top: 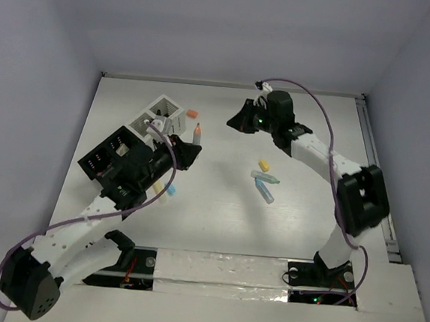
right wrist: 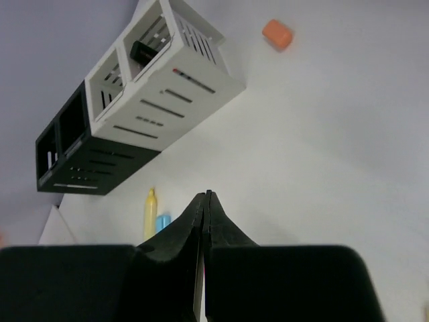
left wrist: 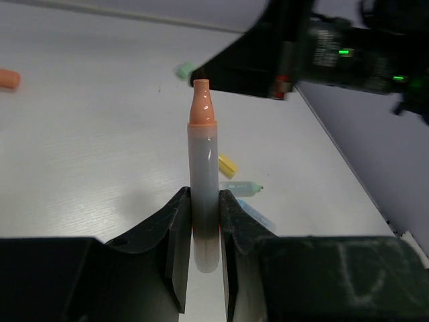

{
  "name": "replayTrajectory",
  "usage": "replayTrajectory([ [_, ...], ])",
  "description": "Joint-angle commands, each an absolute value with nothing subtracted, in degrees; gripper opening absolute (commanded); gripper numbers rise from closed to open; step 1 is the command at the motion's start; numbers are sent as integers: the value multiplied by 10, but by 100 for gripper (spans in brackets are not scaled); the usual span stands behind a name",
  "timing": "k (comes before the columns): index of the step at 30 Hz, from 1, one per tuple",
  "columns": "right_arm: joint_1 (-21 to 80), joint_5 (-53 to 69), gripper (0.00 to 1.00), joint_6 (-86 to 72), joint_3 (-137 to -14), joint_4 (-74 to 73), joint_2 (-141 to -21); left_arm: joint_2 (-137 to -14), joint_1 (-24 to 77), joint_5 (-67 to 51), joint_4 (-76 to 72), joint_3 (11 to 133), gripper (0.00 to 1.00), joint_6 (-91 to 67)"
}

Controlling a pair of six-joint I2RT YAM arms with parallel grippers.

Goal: Sort the stationery into containers
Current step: Close the pen cap on the pen.

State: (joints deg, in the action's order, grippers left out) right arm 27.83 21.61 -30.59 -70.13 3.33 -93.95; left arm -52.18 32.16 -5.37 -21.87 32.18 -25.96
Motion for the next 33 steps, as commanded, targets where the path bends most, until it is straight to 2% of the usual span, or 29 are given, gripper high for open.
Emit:
replayTrajectory([
  [1,280,268,3,-244,-819,2,-1061,-452,312,-54,-168,350,0,-236],
  [6,280,284,3,-230,-1014,-56,-1221,-374,307,-44,-101,387,0,-197],
  [9,280,275,7,-248,-1118,-75,-1317,-360,307,-47,-64,405,0,-172],
  [12,280,254,28,-280,-1191,-80,-1398,-343,307,-49,-54,402,0,-162],
  [13,286,235,42,-287,-1234,-78,-1417,-340,307,-53,-55,399,0,-161],
  [16,299,210,63,-303,-1329,-108,-1503,-332,301,-67,-58,394,0,-162],
  [17,307,203,67,-308,-1392,-117,-1525,-329,301,-69,-58,395,0,-162],
  [19,313,190,74,-327,-1432,-120,-1569,-323,301,-73,-58,394,0,-161],
  [21,318,178,77,-356,-1437,-93,-1584,-316,301,-76,-59,393,0,-161],
  [33,323,122,78,-477,-1466,-12,-1641,-300,301,-106,-69,388,0,-165],
])
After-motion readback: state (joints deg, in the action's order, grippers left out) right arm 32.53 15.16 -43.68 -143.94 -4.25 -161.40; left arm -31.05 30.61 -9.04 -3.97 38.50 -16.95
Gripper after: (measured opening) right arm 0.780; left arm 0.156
